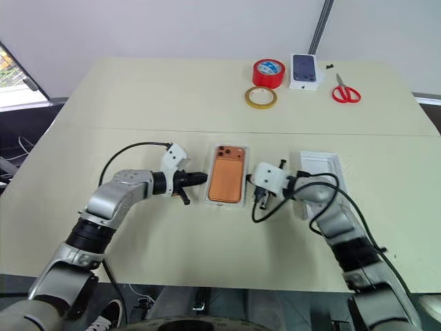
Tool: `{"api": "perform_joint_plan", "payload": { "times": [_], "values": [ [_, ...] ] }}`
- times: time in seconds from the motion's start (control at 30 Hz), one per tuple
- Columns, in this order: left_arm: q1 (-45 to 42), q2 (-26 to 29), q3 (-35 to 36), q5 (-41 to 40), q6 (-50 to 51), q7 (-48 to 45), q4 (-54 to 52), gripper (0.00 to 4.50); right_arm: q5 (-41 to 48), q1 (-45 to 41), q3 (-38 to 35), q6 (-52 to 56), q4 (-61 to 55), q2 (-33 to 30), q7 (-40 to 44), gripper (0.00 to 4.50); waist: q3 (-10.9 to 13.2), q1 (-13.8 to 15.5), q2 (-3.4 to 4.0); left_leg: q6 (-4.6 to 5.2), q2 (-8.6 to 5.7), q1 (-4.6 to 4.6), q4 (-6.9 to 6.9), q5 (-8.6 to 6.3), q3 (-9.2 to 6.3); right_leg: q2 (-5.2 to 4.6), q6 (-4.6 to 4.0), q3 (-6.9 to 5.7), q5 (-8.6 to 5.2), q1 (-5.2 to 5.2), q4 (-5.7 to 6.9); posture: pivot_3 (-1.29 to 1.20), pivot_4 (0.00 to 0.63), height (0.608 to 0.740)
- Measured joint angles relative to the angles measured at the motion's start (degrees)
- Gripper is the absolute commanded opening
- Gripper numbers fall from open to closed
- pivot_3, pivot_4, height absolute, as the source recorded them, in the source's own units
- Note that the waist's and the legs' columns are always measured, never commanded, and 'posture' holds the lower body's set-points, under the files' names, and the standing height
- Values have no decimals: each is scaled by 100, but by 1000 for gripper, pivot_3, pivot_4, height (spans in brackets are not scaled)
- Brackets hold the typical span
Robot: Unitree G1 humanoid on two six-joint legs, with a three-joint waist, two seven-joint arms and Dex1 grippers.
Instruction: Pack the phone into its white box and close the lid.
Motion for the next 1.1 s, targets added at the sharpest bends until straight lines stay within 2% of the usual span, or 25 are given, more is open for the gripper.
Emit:
{"api": "perform_joint_plan", "payload": {
  "times": [0.2,0.43,0.9,1.1],
  "values": [
    [-22,-612,-238,152,-49,-17,89,101,275,1060,-657,376,-931,-594,168,0,-1,28,1,2,-1,0,2,-1,4,1,0,2,0,3,-4,0,150,740],
    [8,-1034,-633,186,-82,-202,133,101,294,1436,-1193,520,-1005,-901,68,0,-1,7,1,2,3,4,2,0,8,6,1,4,0,3,-2,0,150,740],
    [-29,-828,-487,284,-367,-256,270,101,520,1582,-1343,386,-1013,-1036,354,0,-1,-5,1,2,7,7,2,0,10,8,1,5,0,3,-2,0,150,740],
    [0,-727,-375,287,-409,-185,249,101,519,1317,-1343,121,-718,-1110,346,0,-1,-28,1,0,8,9,2,1,11,9,1,6,0,3,1,0,150,740]
  ]
}}
